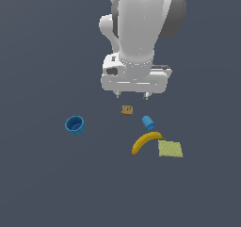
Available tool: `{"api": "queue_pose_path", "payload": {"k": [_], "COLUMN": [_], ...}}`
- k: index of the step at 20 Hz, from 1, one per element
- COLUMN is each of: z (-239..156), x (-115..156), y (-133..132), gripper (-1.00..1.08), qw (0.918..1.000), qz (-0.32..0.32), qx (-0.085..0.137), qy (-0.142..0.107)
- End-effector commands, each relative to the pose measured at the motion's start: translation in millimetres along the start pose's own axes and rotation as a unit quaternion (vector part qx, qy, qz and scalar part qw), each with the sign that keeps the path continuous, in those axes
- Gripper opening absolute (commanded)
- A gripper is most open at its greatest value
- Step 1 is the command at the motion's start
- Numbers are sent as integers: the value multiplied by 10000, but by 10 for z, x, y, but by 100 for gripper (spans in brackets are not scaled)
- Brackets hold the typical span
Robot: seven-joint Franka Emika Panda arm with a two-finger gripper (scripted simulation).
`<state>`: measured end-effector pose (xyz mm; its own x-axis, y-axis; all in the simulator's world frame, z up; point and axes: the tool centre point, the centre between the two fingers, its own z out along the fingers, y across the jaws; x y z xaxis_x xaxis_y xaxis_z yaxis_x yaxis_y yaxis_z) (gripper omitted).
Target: Pick up a designated object from a clutter of objects.
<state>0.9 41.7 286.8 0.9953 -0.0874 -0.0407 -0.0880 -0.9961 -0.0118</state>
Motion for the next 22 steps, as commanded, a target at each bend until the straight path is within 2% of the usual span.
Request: {"api": "queue_pose_path", "payload": {"k": [1, 6, 11, 16, 22], "z": [76, 270, 481, 699, 969], "x": [42, 141, 235, 317, 401], "y": [-39, -136, -238, -341, -463], "gripper": [100, 100, 100, 100, 100], "qw": [9998, 9972, 9913, 9822, 9670], "qz": [214, 752, 1318, 1879, 2545], "qx": [5, 16, 26, 33, 39], "qy": [5, 20, 36, 52, 73]}}
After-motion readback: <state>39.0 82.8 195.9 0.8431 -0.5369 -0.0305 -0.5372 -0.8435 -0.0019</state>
